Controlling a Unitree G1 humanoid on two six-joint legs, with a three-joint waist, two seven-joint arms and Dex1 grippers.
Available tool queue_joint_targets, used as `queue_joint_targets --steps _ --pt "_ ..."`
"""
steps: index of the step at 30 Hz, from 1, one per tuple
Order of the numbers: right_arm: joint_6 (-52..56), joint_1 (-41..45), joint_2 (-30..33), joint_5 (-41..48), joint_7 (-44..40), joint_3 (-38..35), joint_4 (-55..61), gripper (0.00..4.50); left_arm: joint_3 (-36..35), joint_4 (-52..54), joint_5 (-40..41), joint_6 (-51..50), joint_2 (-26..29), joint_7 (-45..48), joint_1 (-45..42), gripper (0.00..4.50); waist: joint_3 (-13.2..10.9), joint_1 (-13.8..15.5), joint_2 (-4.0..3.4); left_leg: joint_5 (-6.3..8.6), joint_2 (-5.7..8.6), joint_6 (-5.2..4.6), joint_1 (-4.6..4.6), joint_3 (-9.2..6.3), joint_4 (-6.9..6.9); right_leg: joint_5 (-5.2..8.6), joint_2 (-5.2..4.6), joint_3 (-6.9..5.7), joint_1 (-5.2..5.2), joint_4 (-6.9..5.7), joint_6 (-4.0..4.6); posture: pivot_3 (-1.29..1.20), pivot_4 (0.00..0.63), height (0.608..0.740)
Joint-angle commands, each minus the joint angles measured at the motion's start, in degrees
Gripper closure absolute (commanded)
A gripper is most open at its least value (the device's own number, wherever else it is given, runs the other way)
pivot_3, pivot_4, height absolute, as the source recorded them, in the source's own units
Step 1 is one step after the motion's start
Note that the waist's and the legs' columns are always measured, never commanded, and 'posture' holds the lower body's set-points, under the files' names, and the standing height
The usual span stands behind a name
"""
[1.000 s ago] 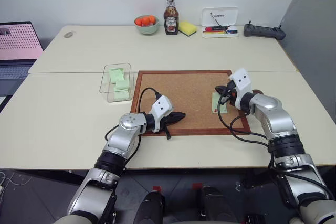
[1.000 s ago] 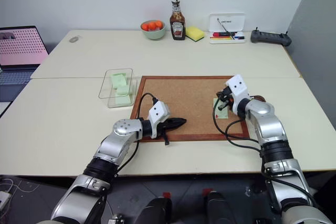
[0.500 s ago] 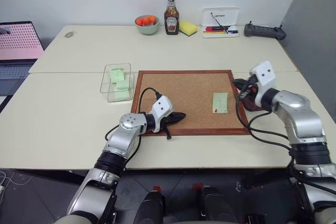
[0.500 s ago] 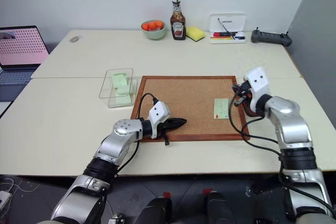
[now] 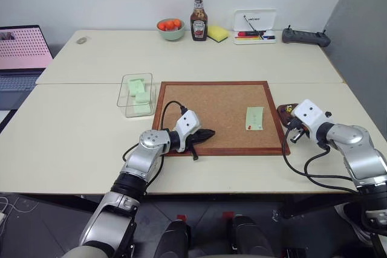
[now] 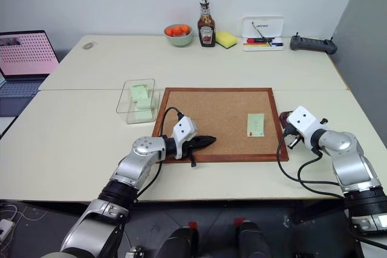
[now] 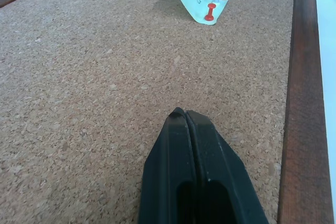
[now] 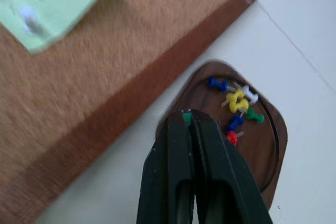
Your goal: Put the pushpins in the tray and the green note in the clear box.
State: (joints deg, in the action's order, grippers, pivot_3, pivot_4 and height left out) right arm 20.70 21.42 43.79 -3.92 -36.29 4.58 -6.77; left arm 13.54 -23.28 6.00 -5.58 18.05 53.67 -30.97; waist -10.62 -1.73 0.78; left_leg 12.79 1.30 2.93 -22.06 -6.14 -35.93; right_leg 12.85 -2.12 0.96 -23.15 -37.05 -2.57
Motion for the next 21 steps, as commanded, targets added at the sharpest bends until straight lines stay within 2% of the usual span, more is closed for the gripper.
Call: queue_joint_targets --steps 1,3,9,14,17,21 --pt "-3.2 2.5 0.4 -2.4 2.4 -0.9 -3.1 3.56 1.6 -2.1 -1.8 -0.6 -0.1 0.2 1.2 4.50 0.0 0.0 0.00 0.00 0.00 0.00 0.00 0.00 0.01 0.00 0.00 0.00 0.00 0.00 0.00 0.00 0.150 0.740" --pt "-3.6 2.9 0.3 -2.6 2.7 -1.2 -4.0 3.29 1.5 -2.0 -1.8 -0.5 0.0 0.2 1.4 4.50 0.0 0.0 0.00 0.00 0.00 0.00 0.00 0.00 0.01 0.00 0.00 0.00 0.00 0.00 0.00 0.00 0.150 0.740" --pt "-3.6 3.4 0.1 -1.8 3.0 -2.4 -3.8 2.08 1.3 -1.9 -1.8 -0.5 0.1 0.0 1.8 4.50 0.0 0.0 0.00 0.00 0.00 0.00 0.00 -0.01 0.01 0.00 0.00 0.00 0.00 -0.01 0.00 0.00 0.150 0.740" --pt "-0.6 0.6 0.7 4.4 -1.8 -6.0 3.8 1.15 1.3 -1.8 -1.7 -0.5 0.2 0.1 1.9 4.50 0.0 0.0 0.00 0.00 -0.01 0.00 0.01 -0.01 0.01 0.00 0.00 0.00 0.00 -0.01 0.00 0.00 0.150 0.740" --pt "2.0 -2.3 0.6 8.5 -6.1 -6.6 8.5 1.15 1.6 -1.5 -1.7 -0.4 0.4 0.7 2.0 4.50 0.0 0.0 0.02 0.00 -0.02 0.00 0.00 -0.03 0.02 0.00 0.01 -0.01 0.00 0.00 0.00 0.00 0.150 0.740" --pt "5.5 -4.3 -2.5 12.1 -7.0 -5.7 12.8 1.15 1.6 -1.3 -1.6 -0.5 0.7 1.0 2.1 4.50 0.0 -0.1 0.02 0.00 -0.02 0.00 0.00 -0.04 0.02 0.00 0.02 -0.02 0.02 0.02 0.00 0.00 0.150 0.740"
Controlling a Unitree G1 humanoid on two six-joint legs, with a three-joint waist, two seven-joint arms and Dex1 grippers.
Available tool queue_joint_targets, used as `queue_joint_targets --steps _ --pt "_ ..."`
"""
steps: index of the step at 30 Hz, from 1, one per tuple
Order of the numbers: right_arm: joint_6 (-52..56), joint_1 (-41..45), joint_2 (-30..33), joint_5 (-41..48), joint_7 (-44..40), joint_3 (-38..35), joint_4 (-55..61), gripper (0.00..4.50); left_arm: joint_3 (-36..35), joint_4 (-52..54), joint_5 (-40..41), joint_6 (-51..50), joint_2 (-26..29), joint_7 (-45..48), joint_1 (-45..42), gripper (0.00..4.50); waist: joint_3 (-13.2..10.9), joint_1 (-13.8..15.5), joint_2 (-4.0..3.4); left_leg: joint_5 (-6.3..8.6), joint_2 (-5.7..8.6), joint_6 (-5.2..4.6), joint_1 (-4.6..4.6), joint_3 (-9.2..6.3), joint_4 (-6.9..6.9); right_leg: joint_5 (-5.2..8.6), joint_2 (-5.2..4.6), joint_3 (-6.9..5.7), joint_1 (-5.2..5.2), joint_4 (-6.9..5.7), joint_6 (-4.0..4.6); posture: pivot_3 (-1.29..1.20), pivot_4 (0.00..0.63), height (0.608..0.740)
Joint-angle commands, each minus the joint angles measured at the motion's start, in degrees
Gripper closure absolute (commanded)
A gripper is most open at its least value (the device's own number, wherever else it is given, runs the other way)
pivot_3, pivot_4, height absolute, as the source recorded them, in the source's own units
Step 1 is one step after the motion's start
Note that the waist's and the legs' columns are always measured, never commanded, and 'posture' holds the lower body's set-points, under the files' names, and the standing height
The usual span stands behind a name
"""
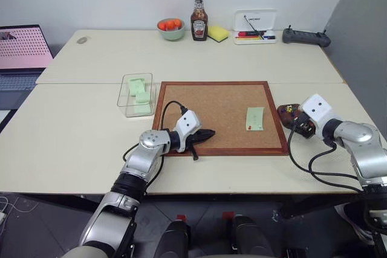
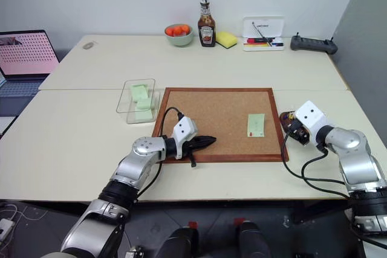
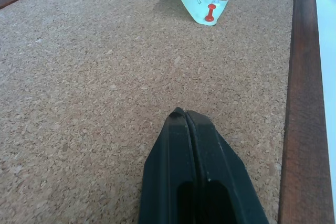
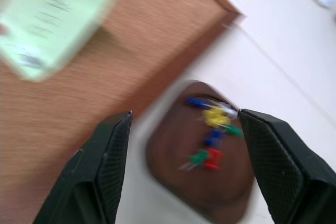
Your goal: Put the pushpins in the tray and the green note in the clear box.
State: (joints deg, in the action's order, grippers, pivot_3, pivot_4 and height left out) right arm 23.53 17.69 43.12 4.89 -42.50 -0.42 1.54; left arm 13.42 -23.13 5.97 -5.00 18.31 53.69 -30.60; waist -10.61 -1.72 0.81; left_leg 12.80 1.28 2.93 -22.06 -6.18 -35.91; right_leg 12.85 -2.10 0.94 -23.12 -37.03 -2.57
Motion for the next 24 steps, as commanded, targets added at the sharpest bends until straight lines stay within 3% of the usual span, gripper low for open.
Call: queue_joint_targets --steps 1,11,15,24 --pt "3.2 -0.4 -2.8 3.6 -0.3 -0.4 4.8 1.15 1.7 -1.3 -1.6 -1.1 0.5 1.0 1.7 4.50 0.0 -0.1 0.00 0.00 -0.01 0.00 0.01 0.01 0.00 0.00 0.00 0.00 0.00 -0.01 0.00 0.00 0.150 0.740" --pt "4.0 3.9 -10.2 3.0 3.2 2.1 -0.2 1.15 1.7 -0.3 -1.6 -1.6 0.9 1.0 2.3 4.50 0.0 -0.1 0.00 0.00 -0.02 0.00 0.01 -0.01 0.03 0.00 0.01 -0.01 -0.03 0.00 0.00 0.00 0.150 0.740" --pt "3.4 4.8 -11.2 2.6 3.7 2.5 -1.8 1.74 1.7 0.1 -1.6 -1.8 1.1 0.9 2.5 4.50 0.0 -0.1 0.00 0.00 -0.02 0.00 0.01 0.00 0.06 0.01 0.01 -0.01 -0.04 0.00 0.01 0.00 0.150 0.740" --pt "3.7 4.2 -11.3 3.0 3.3 3.2 -1.3 3.67 1.6 0.3 -1.6 -1.8 1.3 1.0 2.6 4.50 0.0 -0.2 -0.01 0.00 -0.02 0.00 0.01 0.01 0.07 0.01 0.01 0.00 -0.04 0.00 0.01 0.00 0.150 0.740"
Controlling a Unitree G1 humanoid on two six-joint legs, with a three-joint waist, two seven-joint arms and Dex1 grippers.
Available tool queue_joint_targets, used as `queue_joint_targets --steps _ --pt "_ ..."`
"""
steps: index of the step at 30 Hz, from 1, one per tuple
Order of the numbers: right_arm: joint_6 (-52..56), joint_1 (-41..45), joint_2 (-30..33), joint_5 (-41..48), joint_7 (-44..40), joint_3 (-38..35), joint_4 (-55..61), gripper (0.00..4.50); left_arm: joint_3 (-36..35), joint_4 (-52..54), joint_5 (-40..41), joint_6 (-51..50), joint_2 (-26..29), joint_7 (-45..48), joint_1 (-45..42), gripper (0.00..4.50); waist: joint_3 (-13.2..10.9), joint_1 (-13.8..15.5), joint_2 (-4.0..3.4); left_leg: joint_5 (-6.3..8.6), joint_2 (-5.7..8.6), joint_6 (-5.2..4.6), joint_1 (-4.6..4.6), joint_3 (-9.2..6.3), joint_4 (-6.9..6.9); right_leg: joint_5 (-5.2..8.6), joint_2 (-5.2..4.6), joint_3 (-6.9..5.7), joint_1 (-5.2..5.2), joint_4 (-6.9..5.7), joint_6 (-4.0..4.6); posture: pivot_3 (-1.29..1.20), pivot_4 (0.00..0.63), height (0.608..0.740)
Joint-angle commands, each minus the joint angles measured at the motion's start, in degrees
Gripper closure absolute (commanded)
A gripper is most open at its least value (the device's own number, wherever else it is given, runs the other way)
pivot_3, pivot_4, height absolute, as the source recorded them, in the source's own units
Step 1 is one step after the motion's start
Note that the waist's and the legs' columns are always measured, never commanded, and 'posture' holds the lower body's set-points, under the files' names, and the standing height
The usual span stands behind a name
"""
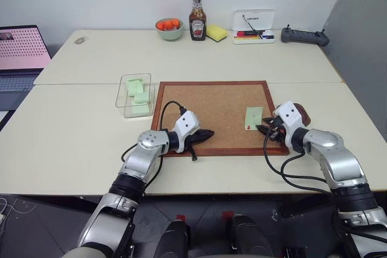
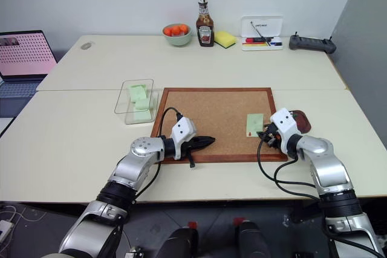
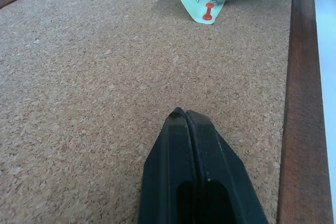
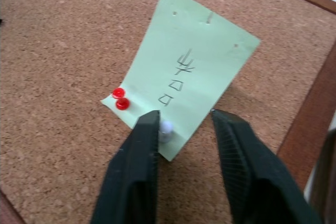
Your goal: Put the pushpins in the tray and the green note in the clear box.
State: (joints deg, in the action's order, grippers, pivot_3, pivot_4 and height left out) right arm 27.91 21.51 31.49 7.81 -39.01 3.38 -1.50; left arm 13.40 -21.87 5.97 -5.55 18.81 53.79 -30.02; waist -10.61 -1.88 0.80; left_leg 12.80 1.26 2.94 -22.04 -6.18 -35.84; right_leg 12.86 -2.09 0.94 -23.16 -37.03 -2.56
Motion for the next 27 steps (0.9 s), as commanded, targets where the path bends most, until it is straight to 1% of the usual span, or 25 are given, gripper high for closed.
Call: queue_joint_targets --steps 1,3,4,5,17,27 --pt "-0.6 0.0 0.5 0.3 -0.4 -0.7 2.1 3.86 1.6 -0.9 -1.7 -1.3 0.9 0.9 2.1 4.50 0.0 0.0 0.00 0.00 0.00 0.00 0.00 0.00 0.00 0.00 0.00 0.00 0.00 0.00 0.00 0.00 0.150 0.740" --pt "-0.3 -0.4 0.7 0.7 -0.8 -0.9 2.8 4.18 1.7 -0.9 -1.7 -1.3 0.9 0.9 2.0 4.50 0.0 0.0 0.00 0.00 0.00 0.00 0.00 0.00 0.00 0.00 0.00 0.00 0.00 0.00 0.00 0.00 0.150 0.740" --pt "-0.2 -0.6 0.7 0.9 -1.0 -1.0 3.0 4.45 1.7 -1.0 -1.7 -1.2 0.9 0.9 2.0 4.50 0.0 0.0 0.00 0.00 0.00 0.00 0.00 0.00 0.00 0.00 0.00 0.00 0.00 0.00 0.00 0.00 0.150 0.740" --pt "-0.1 -0.7 0.8 1.0 -1.1 -1.1 3.2 4.49 1.7 -1.0 -1.7 -1.2 0.9 1.0 2.0 4.50 0.0 0.0 0.00 0.00 0.00 0.00 0.00 0.00 0.00 0.00 0.00 0.00 0.00 0.00 0.00 0.00 0.150 0.740" --pt "-1.0 -0.6 -0.7 4.9 -1.1 -3.9 7.5 4.49 1.7 -1.1 -1.9 -1.2 1.0 1.1 2.2 4.50 0.0 0.0 0.00 0.00 0.00 0.00 -0.01 0.00 0.01 0.00 0.00 0.00 -0.02 0.00 0.00 0.00 0.150 0.740" --pt "-0.9 0.9 0.4 5.7 -1.1 -5.5 8.4 4.49 2.0 -1.2 -2.1 -1.2 0.9 1.0 2.6 4.50 0.0 -0.1 0.00 0.00 -0.01 0.00 -0.01 0.02 0.01 0.00 0.00 0.01 -0.03 0.00 0.00 0.00 0.150 0.740"
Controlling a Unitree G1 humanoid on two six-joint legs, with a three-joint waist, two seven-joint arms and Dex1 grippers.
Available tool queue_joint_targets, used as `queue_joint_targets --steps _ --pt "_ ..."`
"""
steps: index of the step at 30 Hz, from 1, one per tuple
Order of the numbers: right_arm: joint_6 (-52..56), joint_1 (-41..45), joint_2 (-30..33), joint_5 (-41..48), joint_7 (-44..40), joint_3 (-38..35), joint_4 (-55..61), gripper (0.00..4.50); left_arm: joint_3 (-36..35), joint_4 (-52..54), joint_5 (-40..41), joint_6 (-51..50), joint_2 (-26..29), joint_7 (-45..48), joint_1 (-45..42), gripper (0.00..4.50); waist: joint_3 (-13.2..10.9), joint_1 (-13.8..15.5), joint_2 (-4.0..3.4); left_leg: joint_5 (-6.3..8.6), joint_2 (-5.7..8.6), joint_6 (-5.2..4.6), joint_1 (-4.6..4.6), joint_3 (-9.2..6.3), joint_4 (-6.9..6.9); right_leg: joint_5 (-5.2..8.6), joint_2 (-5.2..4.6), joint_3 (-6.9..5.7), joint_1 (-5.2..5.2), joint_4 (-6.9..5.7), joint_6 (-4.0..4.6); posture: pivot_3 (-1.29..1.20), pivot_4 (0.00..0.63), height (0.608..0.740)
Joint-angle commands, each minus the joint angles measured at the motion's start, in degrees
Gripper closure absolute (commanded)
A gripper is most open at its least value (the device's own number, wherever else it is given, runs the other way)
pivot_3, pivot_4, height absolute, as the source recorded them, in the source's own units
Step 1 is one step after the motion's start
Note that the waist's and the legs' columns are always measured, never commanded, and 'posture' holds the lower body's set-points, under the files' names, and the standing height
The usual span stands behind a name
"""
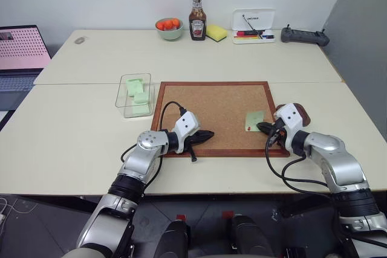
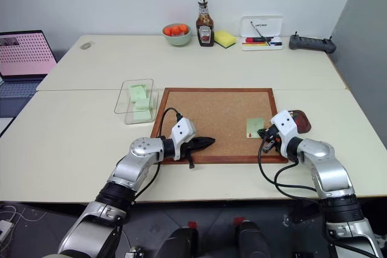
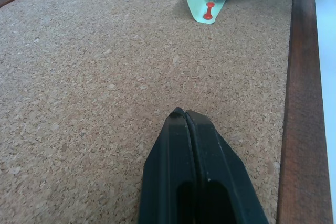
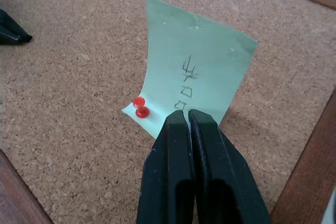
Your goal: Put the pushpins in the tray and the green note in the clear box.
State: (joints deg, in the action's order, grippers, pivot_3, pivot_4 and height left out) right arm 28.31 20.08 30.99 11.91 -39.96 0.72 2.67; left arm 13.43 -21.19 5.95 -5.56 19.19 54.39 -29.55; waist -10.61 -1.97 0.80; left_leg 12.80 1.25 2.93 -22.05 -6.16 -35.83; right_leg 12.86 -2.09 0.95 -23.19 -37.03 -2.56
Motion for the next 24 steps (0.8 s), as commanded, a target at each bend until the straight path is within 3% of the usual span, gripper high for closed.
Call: queue_joint_targets --steps 1,9,16,24 --pt "-1.0 2.4 1.1 1.9 -0.1 -3.1 4.5 4.49 2.0 -1.9 -2.1 -1.1 0.5 0.4 2.1 4.50 0.0 0.0 0.00 0.00 -0.01 0.00 0.00 -0.01 0.00 0.00 0.00 -0.01 0.00 0.00 0.00 0.00 0.150 0.740" --pt "-0.5 2.3 4.6 1.9 0.2 -5.8 4.4 4.49 2.1 -2.2 -2.2 -0.9 0.6 0.5 2.2 4.50 0.0 0.1 0.02 0.00 0.00 0.00 -0.01 -0.01 0.01 0.00 0.00 -0.01 0.02 0.03 0.00 0.00 0.150 0.740" --pt "-5.3 2.2 11.6 -8.4 3.8 -2.7 -4.2 4.49 2.3 -2.5 -2.3 -0.7 0.5 0.6 1.9 4.50 0.0 0.1 0.02 0.01 0.01 -0.01 -0.01 0.02 0.01 0.00 -0.01 0.00 0.02 0.04 0.00 0.00 0.150 0.740" --pt "-6.3 5.2 11.5 -13.6 7.6 -0.9 -12.3 4.49 2.3 -2.4 -2.2 -0.8 0.3 0.5 1.9 4.50 0.0 0.1 0.01 0.01 0.02 -0.01 0.00 0.06 0.00 0.00 -0.01 0.04 0.02 0.04 0.00 0.00 0.150 0.740"
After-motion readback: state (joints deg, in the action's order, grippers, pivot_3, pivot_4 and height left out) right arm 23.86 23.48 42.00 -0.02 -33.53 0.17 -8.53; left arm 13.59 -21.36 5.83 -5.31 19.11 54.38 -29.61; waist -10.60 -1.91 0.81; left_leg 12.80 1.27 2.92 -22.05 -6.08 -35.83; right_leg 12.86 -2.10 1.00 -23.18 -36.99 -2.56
